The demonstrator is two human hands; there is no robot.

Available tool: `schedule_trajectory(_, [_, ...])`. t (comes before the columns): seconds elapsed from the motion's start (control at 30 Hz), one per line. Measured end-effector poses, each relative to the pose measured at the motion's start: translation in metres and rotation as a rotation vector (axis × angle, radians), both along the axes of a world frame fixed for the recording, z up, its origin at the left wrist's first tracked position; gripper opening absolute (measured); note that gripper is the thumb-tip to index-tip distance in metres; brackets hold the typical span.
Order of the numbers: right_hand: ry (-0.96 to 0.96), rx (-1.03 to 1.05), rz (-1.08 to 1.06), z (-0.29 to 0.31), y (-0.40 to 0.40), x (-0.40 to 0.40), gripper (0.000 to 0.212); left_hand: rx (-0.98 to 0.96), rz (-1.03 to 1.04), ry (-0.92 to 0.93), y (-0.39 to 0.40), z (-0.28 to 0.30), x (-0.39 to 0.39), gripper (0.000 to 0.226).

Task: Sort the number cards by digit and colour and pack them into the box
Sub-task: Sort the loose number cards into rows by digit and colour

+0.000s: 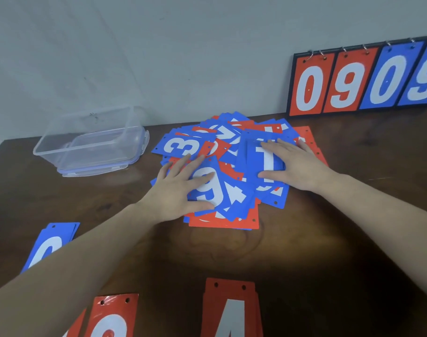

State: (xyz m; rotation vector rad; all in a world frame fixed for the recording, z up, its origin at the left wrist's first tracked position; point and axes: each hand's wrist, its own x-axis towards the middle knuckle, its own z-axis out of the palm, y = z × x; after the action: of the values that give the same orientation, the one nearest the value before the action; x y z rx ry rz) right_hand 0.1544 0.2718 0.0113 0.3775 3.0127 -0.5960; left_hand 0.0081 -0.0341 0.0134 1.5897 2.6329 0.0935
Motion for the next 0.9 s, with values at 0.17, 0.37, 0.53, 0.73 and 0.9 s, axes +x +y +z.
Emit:
schedule_trajectory(0.17, [0.066, -0.079, -0.042, 0.006, -0.008, 0.004, 0.083, -0.048, 0.011, -0.069, 0.001, 0.004, 0.008, 0.100])
schedule_trajectory(0.37, [0.325, -0.247, -0.155, 0.012, -0.038, 0.020, 0.084, 0.047, 0.090, -0.212, 0.002, 0.012, 0.023, 0.089])
schedule_trajectory(0.53, [0.459, -0.582, -0.284, 0.012, -0.059, 0.038, 0.078, 0.292, 0.211, -0.336, -0.002, 0.014, 0.036, 0.064])
schedule_trajectory(0.73, [0.359, -0.729, -0.383, 0.005, -0.063, 0.062, 0.094, 0.448, 0.303, -0.402, -0.010, 0.018, 0.049, 0.058])
schedule_trajectory(0.9, [0.344, -0.715, -0.373, -0.001, -0.075, 0.076, 0.093, 0.379, 0.289, -0.336, -0.014, 0.014, 0.060, 0.055])
